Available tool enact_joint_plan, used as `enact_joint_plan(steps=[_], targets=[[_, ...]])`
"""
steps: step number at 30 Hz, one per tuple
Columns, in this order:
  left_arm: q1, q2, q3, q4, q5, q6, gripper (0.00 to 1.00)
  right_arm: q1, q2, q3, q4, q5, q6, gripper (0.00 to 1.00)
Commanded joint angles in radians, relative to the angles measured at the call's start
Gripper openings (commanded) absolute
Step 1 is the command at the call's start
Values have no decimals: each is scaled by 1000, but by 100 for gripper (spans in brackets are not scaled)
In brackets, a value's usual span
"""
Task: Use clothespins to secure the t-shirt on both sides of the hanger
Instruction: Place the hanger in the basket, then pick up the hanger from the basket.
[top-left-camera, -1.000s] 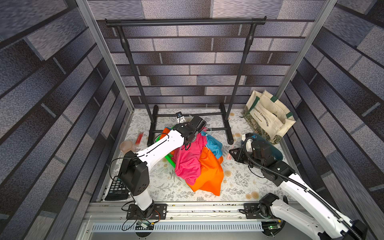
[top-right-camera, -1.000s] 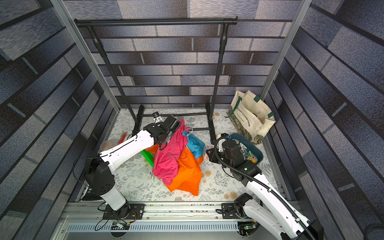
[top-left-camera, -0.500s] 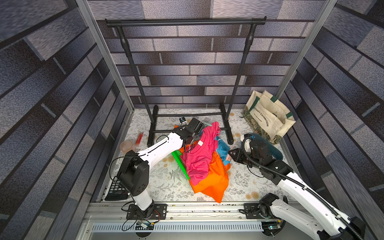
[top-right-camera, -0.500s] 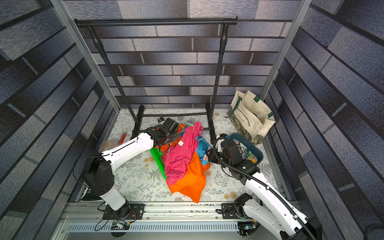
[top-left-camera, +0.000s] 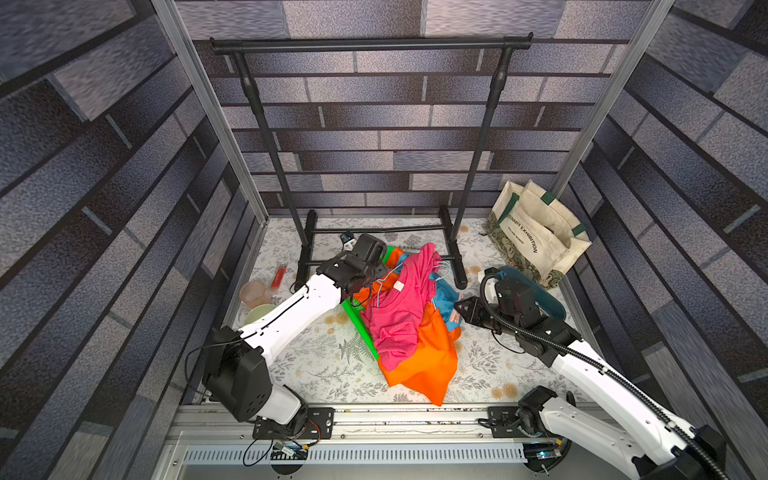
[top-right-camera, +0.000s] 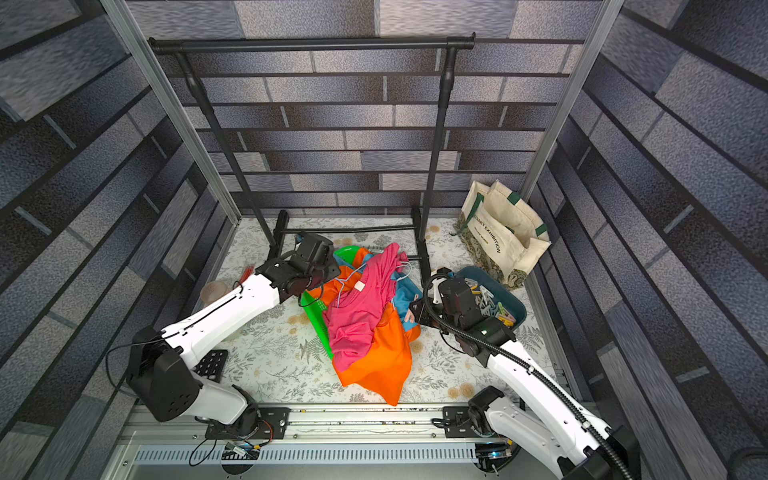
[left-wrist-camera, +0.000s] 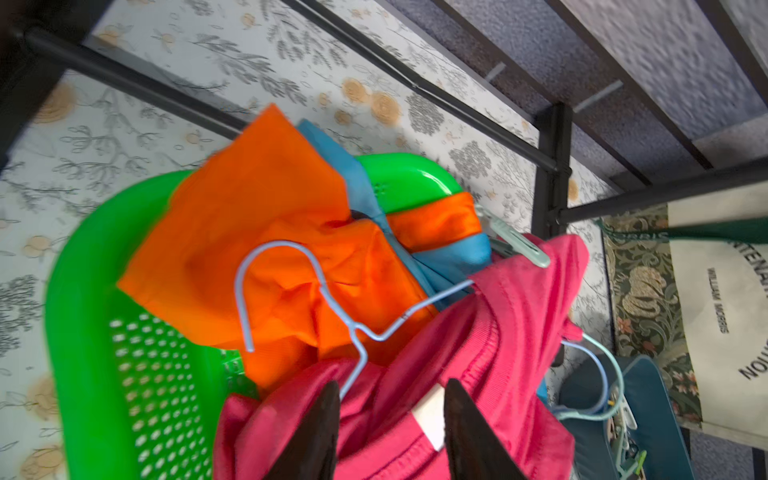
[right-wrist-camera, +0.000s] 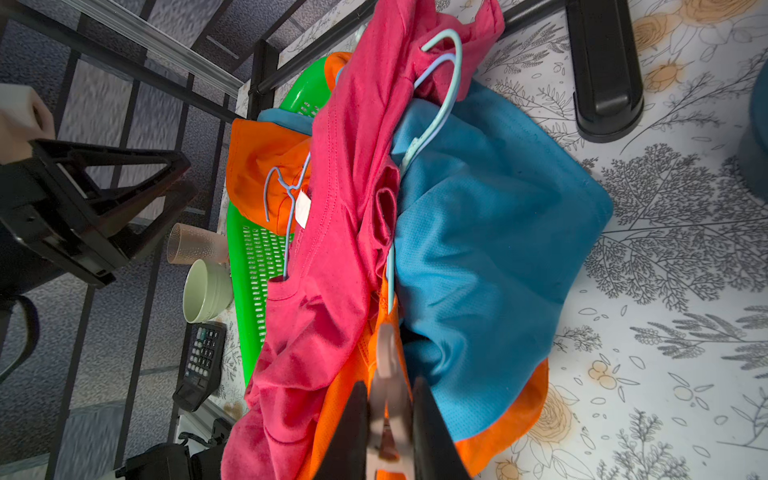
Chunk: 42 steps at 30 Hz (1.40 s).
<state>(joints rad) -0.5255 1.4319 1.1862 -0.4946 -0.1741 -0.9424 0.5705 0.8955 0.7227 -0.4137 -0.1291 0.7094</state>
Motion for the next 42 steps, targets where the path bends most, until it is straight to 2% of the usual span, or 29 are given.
enact_joint_plan(steps=[1,4,6,9,14,18,20,26,33,42], targets=[[143,-65,-123,73,205,10,52,7,15,4,16,-16,-2,0],[221,-74,-160,72,316,23,58,8,32,9,18,-20,-3,0],[227,-80,-182,64,336,36,68,7,41,10,22,-21,-3,0],[229,-91,-238,122,379,24,71,7,46,6,39,-20,3,0],[219,-78,-259,154,389,5,59,8,62,5,43,-30,7,0],[217,-21,-260,208,389,-9,37,8,60,0,45,-27,7,0],[220,15,-246,231,386,-12,30,8,57,-3,44,-29,7,0],[221,118,-179,237,349,-2,29,8,47,-6,24,-17,-2,0],[231,165,-138,241,316,6,28,8,55,-4,28,-15,-11,0],[242,182,-101,268,314,5,19,8,75,-1,41,-26,-14,0]])
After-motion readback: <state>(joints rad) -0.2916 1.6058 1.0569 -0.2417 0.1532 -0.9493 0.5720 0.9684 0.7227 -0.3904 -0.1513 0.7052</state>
